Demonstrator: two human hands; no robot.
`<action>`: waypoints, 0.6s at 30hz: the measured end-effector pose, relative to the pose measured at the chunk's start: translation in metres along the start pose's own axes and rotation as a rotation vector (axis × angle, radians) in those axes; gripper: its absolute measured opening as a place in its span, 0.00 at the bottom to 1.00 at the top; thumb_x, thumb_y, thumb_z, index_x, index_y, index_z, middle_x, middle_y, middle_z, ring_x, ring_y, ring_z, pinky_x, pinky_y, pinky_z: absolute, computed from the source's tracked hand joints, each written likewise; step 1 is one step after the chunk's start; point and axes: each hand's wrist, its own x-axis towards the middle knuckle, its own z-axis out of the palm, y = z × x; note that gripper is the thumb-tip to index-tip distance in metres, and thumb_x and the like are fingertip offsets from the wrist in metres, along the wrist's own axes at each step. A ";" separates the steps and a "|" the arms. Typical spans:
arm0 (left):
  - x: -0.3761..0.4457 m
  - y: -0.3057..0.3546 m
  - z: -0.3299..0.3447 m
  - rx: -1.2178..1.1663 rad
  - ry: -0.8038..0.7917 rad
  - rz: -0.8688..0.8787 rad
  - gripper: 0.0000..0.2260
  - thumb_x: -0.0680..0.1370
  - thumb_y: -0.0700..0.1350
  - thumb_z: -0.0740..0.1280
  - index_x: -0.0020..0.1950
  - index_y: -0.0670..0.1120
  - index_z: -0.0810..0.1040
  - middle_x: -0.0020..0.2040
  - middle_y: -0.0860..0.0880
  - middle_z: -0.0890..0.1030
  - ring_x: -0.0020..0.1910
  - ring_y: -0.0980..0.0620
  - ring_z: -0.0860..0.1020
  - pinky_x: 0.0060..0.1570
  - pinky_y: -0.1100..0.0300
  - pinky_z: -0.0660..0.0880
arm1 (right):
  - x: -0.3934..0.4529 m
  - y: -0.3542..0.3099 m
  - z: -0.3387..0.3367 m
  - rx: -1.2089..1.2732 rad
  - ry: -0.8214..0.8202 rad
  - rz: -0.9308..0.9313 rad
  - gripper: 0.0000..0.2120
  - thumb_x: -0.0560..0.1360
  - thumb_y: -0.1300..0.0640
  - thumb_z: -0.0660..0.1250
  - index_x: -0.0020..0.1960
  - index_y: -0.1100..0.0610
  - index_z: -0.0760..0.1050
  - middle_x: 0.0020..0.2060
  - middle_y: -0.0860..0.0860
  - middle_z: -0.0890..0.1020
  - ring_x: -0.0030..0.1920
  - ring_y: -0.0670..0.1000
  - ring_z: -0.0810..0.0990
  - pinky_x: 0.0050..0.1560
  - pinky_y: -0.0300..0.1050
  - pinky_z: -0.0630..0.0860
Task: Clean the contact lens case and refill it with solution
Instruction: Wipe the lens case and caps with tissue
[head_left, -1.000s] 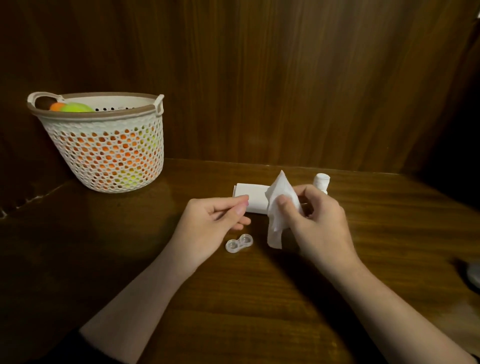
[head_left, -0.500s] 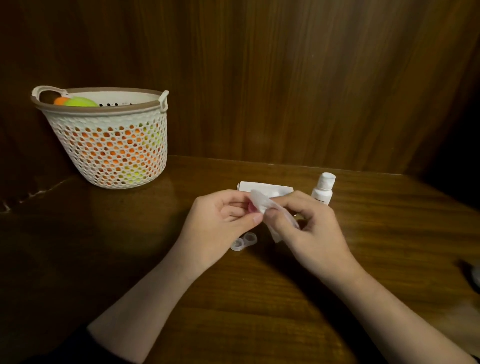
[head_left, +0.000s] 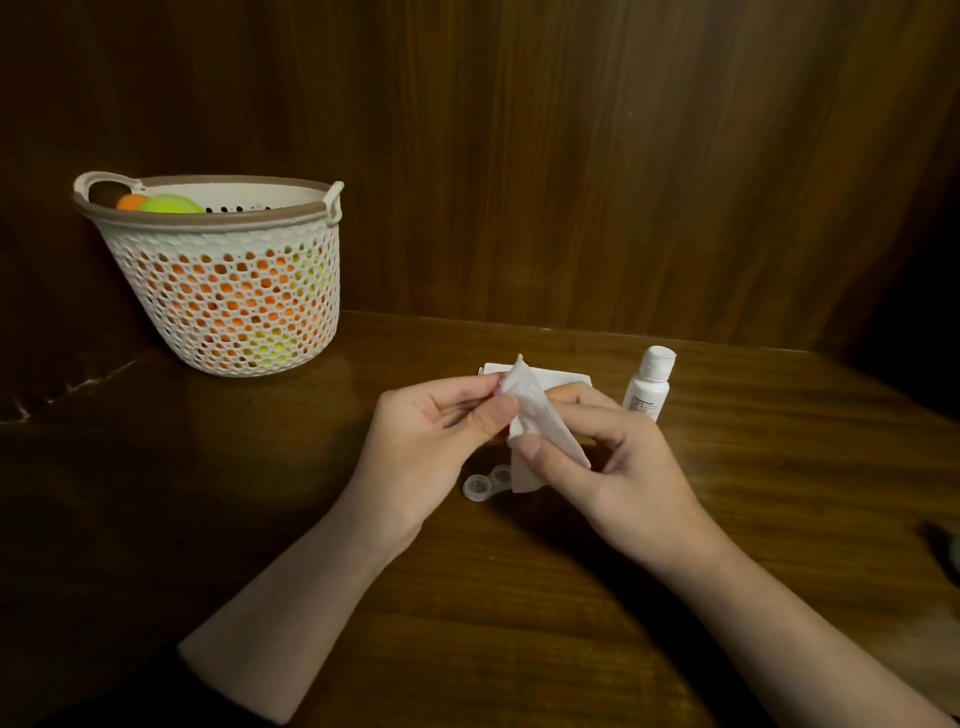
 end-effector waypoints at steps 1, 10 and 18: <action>0.000 0.000 0.000 -0.005 -0.005 -0.009 0.19 0.71 0.54 0.75 0.61 0.56 0.86 0.59 0.56 0.88 0.59 0.57 0.86 0.58 0.54 0.85 | -0.001 -0.001 0.000 0.017 -0.009 0.006 0.05 0.81 0.59 0.74 0.51 0.52 0.89 0.51 0.46 0.85 0.59 0.49 0.82 0.59 0.37 0.76; -0.001 -0.001 -0.001 -0.148 -0.155 -0.080 0.20 0.80 0.50 0.71 0.69 0.44 0.83 0.66 0.46 0.86 0.68 0.46 0.83 0.70 0.41 0.76 | 0.001 -0.002 -0.001 0.064 0.085 -0.008 0.05 0.79 0.53 0.75 0.48 0.52 0.89 0.48 0.47 0.87 0.55 0.52 0.84 0.52 0.40 0.80; 0.000 -0.001 0.002 -0.177 -0.123 -0.088 0.16 0.77 0.54 0.73 0.62 0.50 0.88 0.58 0.42 0.88 0.57 0.45 0.85 0.61 0.52 0.82 | 0.001 0.001 -0.009 -0.205 0.143 -0.048 0.05 0.77 0.57 0.78 0.52 0.49 0.90 0.48 0.42 0.86 0.54 0.49 0.84 0.51 0.47 0.81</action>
